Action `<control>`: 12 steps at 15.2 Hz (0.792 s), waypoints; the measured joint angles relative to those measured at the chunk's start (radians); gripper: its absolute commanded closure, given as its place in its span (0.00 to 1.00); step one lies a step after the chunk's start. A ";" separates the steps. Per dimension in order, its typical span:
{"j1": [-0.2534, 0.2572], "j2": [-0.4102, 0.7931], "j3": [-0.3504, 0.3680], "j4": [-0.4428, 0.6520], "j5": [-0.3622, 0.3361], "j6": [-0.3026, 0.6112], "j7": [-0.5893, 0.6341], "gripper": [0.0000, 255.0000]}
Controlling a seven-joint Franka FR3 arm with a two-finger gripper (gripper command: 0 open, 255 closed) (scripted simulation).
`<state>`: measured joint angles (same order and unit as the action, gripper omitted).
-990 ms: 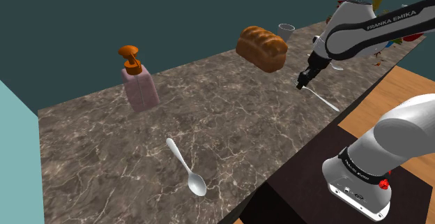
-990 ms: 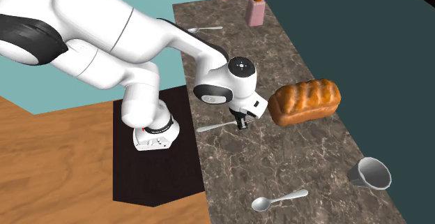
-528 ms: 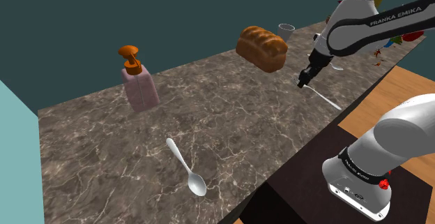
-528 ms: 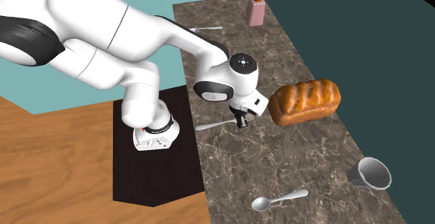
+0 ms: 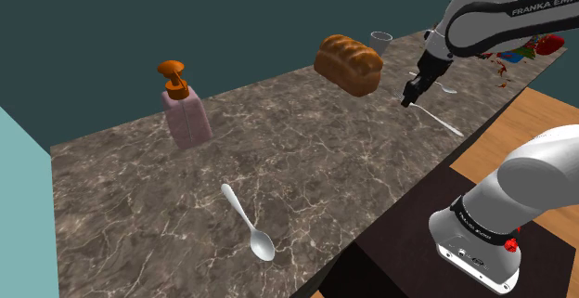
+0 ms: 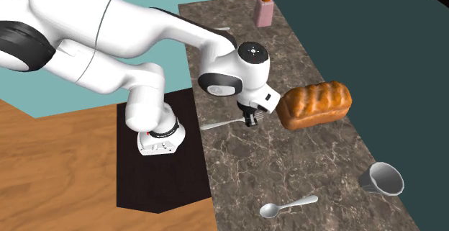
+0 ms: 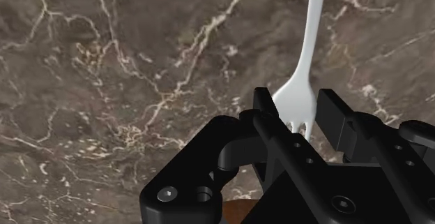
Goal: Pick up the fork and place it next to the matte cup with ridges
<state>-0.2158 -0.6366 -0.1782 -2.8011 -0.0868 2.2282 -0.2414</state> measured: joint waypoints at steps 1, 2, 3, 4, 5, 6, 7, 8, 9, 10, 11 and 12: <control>-0.001 -0.011 0.001 0.010 0.000 -0.021 0.000 1.00; -0.001 -0.022 0.004 0.015 0.001 -0.036 0.001 1.00; 0.000 -0.027 0.005 0.024 0.002 -0.052 0.002 1.00; 0.000 -0.036 0.007 0.035 0.003 -0.071 0.003 1.00; 0.000 -0.042 0.008 0.046 0.003 -0.088 0.002 1.00; 0.000 -0.047 0.010 0.056 0.005 -0.103 0.003 1.00; 0.000 -0.052 0.011 0.068 0.005 -0.119 0.003 1.00; 0.001 -0.055 0.011 0.081 0.006 -0.135 0.003 1.00; 0.001 -0.061 0.014 0.089 0.007 -0.149 0.004 1.00; 0.001 -0.064 0.015 0.100 0.008 -0.165 0.004 1.00; 0.001 -0.066 0.015 0.112 0.008 -0.178 0.003 1.00; 0.001 -0.074 0.016 0.125 0.009 -0.198 0.002 1.00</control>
<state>-0.2151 -0.7104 -0.1625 -2.6763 -0.0781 2.0302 -0.2389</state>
